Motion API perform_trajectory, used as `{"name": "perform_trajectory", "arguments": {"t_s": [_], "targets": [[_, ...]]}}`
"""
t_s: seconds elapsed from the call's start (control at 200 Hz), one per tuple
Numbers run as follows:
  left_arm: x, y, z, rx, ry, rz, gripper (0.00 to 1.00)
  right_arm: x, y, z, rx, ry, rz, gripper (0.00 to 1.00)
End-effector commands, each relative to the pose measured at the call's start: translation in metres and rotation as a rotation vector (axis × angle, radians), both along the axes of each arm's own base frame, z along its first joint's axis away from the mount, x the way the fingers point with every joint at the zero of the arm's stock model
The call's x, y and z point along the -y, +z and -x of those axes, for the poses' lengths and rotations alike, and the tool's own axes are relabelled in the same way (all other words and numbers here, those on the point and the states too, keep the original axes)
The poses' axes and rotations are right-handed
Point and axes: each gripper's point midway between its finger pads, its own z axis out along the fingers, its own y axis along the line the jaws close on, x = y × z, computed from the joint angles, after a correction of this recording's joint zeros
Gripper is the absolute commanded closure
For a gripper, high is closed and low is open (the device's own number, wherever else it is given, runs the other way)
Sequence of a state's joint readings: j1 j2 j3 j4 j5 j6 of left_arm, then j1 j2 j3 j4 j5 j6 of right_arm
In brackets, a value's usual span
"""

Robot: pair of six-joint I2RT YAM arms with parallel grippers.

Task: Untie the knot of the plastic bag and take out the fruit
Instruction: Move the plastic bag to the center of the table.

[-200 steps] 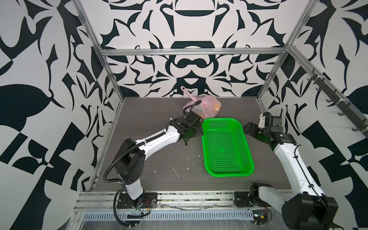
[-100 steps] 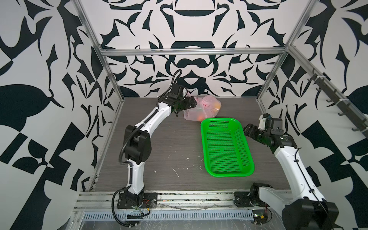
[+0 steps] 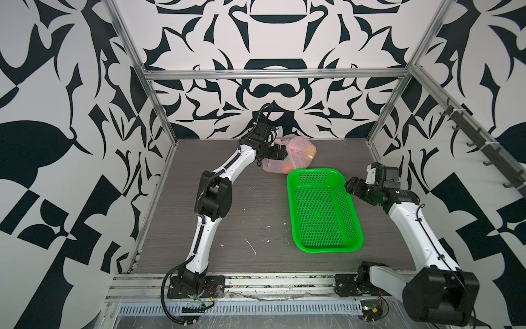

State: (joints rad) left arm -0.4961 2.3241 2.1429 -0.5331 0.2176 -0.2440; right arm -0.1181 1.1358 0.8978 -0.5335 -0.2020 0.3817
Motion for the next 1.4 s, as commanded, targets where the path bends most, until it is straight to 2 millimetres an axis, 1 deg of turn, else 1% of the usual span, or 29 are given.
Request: {"name": "perform_trajectory", "arguments": {"t_s": [0.0, 0.08, 0.13, 0.315, 0.325, 0.43, 0.515, 0.68, 0.73, 0.775, 0.825, 0.87, 0.945, 1.13, 1.245, 1.33, 1.335, 1.34, 1.395], "targets": [[0.007, -0.004, -0.01, 0.052, -0.022, 0.003, 0.07, -0.001, 0.012, -0.012, 0.056, 0.021, -0.001, 0.2], [0.009, -0.004, -0.013, 0.07, -0.015, 0.02, 0.1, -0.002, 0.009, -0.014, 0.053, 0.021, -0.005, 0.2], [0.009, -0.003, -0.015, 0.086, -0.012, 0.029, 0.14, -0.002, 0.008, -0.015, 0.049, 0.023, -0.006, 0.2], [0.016, -0.002, -0.02, 0.106, -0.018, 0.068, 0.14, -0.003, 0.007, -0.017, 0.053, 0.027, -0.011, 0.2], [0.016, -0.002, -0.02, 0.105, -0.019, 0.069, 0.17, -0.003, 0.007, -0.017, 0.053, 0.028, -0.011, 0.2], [0.02, -0.003, -0.021, 0.101, -0.033, 0.081, 0.23, -0.003, 0.006, -0.019, 0.052, 0.029, -0.013, 0.21], [0.021, -0.006, -0.022, 0.098, -0.034, 0.082, 0.32, -0.003, 0.006, -0.02, 0.053, 0.028, -0.018, 0.21], [0.022, -0.01, -0.02, 0.089, -0.045, 0.084, 0.38, -0.004, 0.007, -0.021, 0.059, 0.03, -0.02, 0.21], [0.024, -0.011, -0.02, 0.084, -0.051, 0.087, 0.42, -0.004, 0.007, -0.021, 0.057, 0.03, -0.023, 0.22], [0.023, -0.013, -0.019, 0.08, -0.052, 0.086, 0.49, -0.004, 0.006, -0.022, 0.057, 0.028, -0.025, 0.22], [0.022, -0.015, -0.018, 0.076, -0.046, 0.081, 0.63, -0.005, 0.006, -0.022, 0.057, 0.028, -0.029, 0.22], [0.021, -0.016, -0.018, 0.077, -0.043, 0.079, 0.72, -0.005, 0.006, -0.022, 0.058, 0.029, -0.032, 0.23], [0.017, -0.016, -0.016, 0.082, -0.029, 0.075, 0.83, -0.006, 0.007, -0.023, 0.061, 0.029, -0.036, 0.23], [-0.003, -0.015, -0.011, 0.091, 0.025, 0.087, 1.0, -0.008, 0.007, -0.021, 0.063, 0.035, -0.046, 0.25], [-0.022, -0.013, -0.003, 0.096, 0.067, 0.096, 1.0, -0.014, 0.009, -0.019, 0.066, 0.047, -0.048, 0.26], [-0.038, -0.011, 0.006, 0.104, 0.095, 0.089, 1.0, -0.021, 0.009, -0.018, 0.066, 0.062, -0.043, 0.26], [-0.039, -0.011, 0.007, 0.105, 0.097, 0.088, 1.0, -0.021, 0.009, -0.017, 0.065, 0.063, -0.042, 0.26], [-0.039, -0.005, 0.006, 0.114, 0.098, 0.093, 1.0, -0.022, 0.009, -0.018, 0.065, 0.065, -0.041, 0.26], [-0.05, -0.004, 0.013, 0.12, 0.118, 0.085, 1.0, -0.027, 0.01, -0.018, 0.066, 0.073, -0.032, 0.26]]}}
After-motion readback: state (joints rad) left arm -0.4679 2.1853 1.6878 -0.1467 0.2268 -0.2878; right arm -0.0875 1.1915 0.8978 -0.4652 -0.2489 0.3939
